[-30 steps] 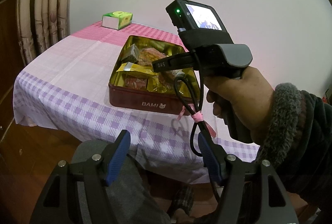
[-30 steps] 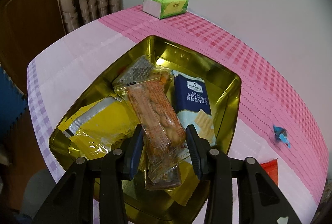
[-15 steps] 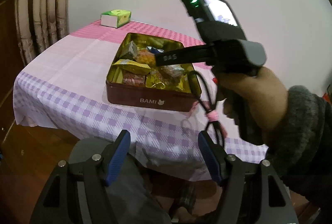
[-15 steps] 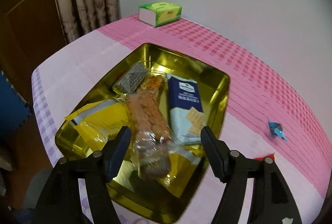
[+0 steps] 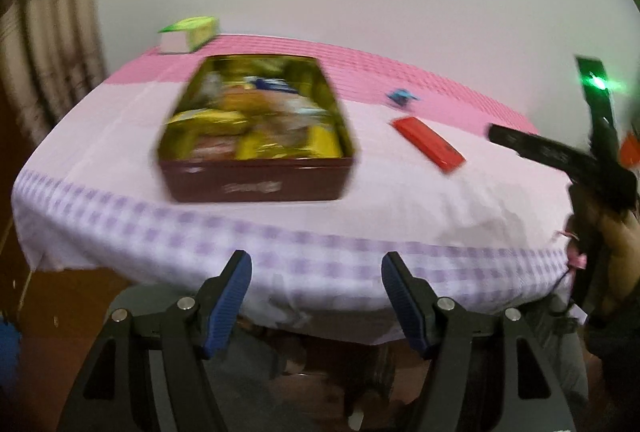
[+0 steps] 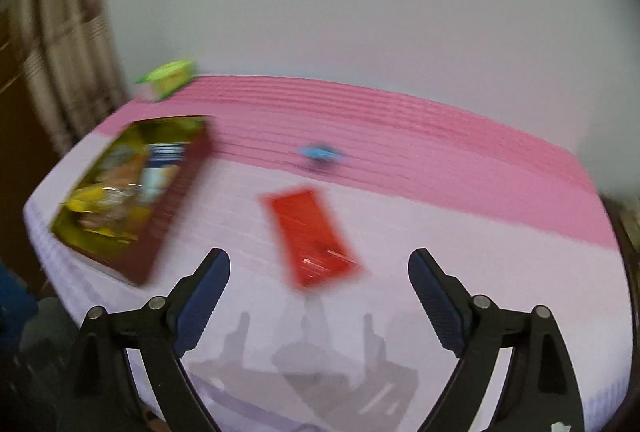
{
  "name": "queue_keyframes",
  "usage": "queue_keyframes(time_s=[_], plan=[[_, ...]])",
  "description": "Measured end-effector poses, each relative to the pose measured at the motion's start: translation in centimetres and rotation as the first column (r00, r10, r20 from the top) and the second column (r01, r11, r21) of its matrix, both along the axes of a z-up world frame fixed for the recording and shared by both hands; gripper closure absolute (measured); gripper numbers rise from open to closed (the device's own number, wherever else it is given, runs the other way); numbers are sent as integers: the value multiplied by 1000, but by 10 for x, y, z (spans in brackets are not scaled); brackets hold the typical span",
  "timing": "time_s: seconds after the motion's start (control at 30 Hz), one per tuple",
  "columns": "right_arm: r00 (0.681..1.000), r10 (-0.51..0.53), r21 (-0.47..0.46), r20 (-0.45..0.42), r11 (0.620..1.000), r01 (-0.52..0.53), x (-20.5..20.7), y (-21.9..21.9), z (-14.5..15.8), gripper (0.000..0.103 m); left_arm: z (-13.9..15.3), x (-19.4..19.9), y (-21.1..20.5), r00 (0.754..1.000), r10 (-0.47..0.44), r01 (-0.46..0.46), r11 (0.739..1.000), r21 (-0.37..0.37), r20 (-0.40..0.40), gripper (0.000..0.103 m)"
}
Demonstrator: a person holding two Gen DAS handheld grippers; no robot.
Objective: Organize snacks
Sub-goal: 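Reach the left gripper to the red wrapper packet and grasp it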
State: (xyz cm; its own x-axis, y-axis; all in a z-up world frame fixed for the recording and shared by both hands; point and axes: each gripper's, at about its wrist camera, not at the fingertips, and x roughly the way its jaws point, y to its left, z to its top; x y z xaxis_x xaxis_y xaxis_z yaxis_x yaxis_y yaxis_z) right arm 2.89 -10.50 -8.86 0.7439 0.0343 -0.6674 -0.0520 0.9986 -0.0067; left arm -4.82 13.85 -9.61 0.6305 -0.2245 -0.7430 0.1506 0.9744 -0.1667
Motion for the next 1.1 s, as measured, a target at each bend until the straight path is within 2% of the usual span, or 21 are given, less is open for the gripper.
queue_keyframes(time_s=[0.07, 0.17, 0.27, 0.33, 0.4, 0.5, 0.6, 0.67, 0.73, 0.83, 0.97, 1.07, 1.1], plan=[[997, -83, 38, -6, 996, 83, -13, -38, -6, 12, 5, 14, -25, 999, -48, 47, 999, 6, 15, 34], [975, -222, 143, -20, 964, 223, -40, -103, -17, 11, 13, 41, -65, 995, -93, 94, 995, -21, 37, 34], [956, -293, 201, -30, 935, 292, -52, -138, -23, 10, 12, 78, -107, 997, -79, 80, 994, -71, 12, 32], [946, -323, 247, -30, 915, 320, -53, -155, -21, 10, 6, 102, -134, 998, -61, 60, 996, -68, -13, 32], [946, -325, 297, -4, 903, 312, -56, -165, -15, 9, -1, 124, -159, 999, -30, 29, 999, -35, -22, 32], [953, -300, 318, 34, 908, 275, -57, -166, -3, 8, -13, 154, -186, 998, 45, -45, 999, 3, -50, 32], [960, -276, 364, 51, 900, 240, -58, -164, 3, 6, -31, 183, -193, 974, 195, -195, 981, 18, -112, 32], [962, -266, 381, 55, 897, 226, -59, -163, 4, 6, -36, 194, -197, 965, 238, -233, 971, 52, -107, 32], [967, -251, 394, 48, 894, 212, -58, -163, 2, 6, -42, 201, -204, 962, 257, -247, 963, 112, -89, 32], [968, -247, 418, 38, 884, 209, -58, -167, -1, 6, -51, 207, -205, 952, 284, -270, 955, 125, -113, 32], [967, -255, 445, 32, 870, 214, -57, -175, -1, 4, -52, 206, -214, 961, 269, -256, 953, 165, -62, 32], [967, -253, 443, 18, 869, 220, -54, -175, -3, 4, -51, 206, -216, 965, 253, -240, 955, 174, -60, 32], [968, -252, 442, 12, 869, 221, -54, -174, -4, 4, -50, 206, -216, 969, 239, -225, 958, 176, -63, 37]])
